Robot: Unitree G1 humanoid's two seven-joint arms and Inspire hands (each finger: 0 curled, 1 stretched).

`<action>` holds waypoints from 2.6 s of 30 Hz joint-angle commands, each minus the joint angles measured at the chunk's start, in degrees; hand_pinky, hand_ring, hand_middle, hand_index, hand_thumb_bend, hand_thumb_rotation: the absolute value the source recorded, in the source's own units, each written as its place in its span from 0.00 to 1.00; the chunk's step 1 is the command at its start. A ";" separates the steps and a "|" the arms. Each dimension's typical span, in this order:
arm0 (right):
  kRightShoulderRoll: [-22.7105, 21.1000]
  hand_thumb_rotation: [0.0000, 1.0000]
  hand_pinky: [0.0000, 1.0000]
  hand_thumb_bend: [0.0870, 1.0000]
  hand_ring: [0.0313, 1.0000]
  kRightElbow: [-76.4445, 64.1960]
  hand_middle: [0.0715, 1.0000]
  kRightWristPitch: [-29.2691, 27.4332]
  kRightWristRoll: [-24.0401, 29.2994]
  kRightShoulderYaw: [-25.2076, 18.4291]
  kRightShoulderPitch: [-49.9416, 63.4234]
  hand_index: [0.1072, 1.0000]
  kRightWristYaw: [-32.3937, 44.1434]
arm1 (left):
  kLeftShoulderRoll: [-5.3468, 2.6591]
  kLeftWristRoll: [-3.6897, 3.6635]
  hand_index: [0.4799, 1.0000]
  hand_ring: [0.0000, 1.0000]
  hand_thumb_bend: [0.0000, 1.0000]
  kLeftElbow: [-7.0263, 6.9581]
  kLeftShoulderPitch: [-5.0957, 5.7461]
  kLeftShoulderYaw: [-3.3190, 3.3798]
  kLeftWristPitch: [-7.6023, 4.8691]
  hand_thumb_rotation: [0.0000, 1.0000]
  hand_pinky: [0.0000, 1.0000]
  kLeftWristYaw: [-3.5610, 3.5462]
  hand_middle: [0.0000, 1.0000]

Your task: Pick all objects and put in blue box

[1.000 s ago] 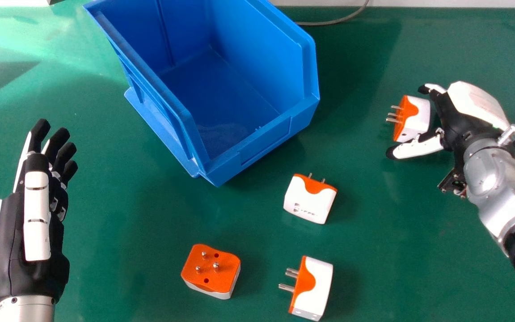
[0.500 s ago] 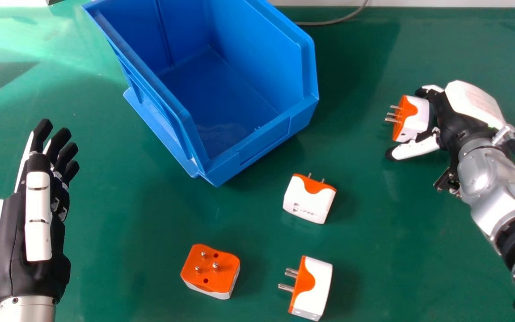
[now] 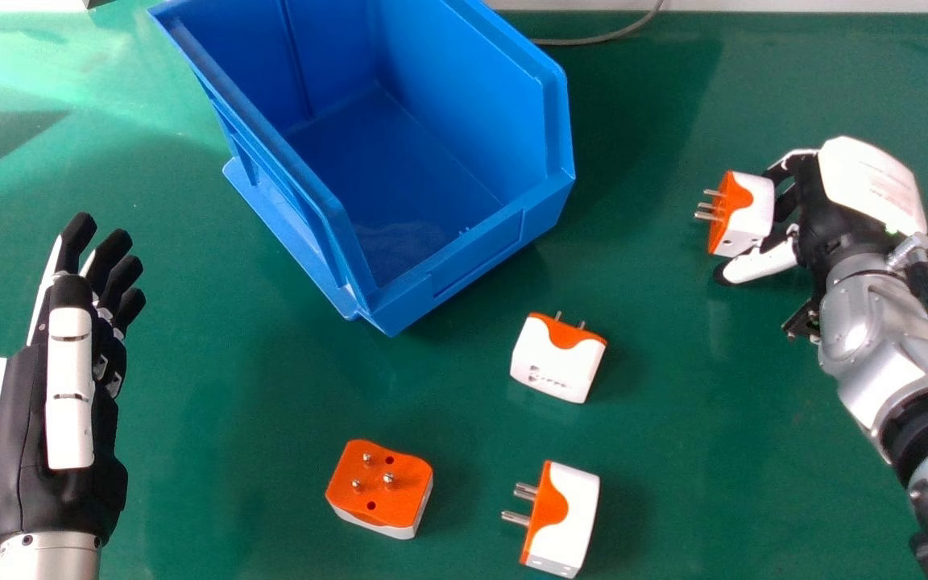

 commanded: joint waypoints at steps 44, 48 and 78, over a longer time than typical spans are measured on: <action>-1.11 0.00 0.38 0.47 0.45 0.04 0.43 -1.69 0.57 -1.43 -0.71 0.44 -2.87 | -0.12 0.59 0.89 0.92 0.51 -4.53 2.77 -0.18 1.27 0.92 0.93 1.22 0.93; -1.56 0.00 0.39 0.47 0.46 -1.18 0.44 -1.88 0.57 -1.70 -0.15 0.44 -3.07 | -0.12 0.38 0.89 0.92 0.51 -4.66 2.82 -0.30 1.42 0.91 0.93 1.00 0.93; -6.23 0.00 0.34 0.47 0.39 -25.49 0.39 1.86 -0.64 -4.64 11.93 0.49 -1.34 | 0.14 0.56 0.89 0.93 0.50 -4.43 2.34 -0.36 1.76 0.92 0.93 0.86 0.94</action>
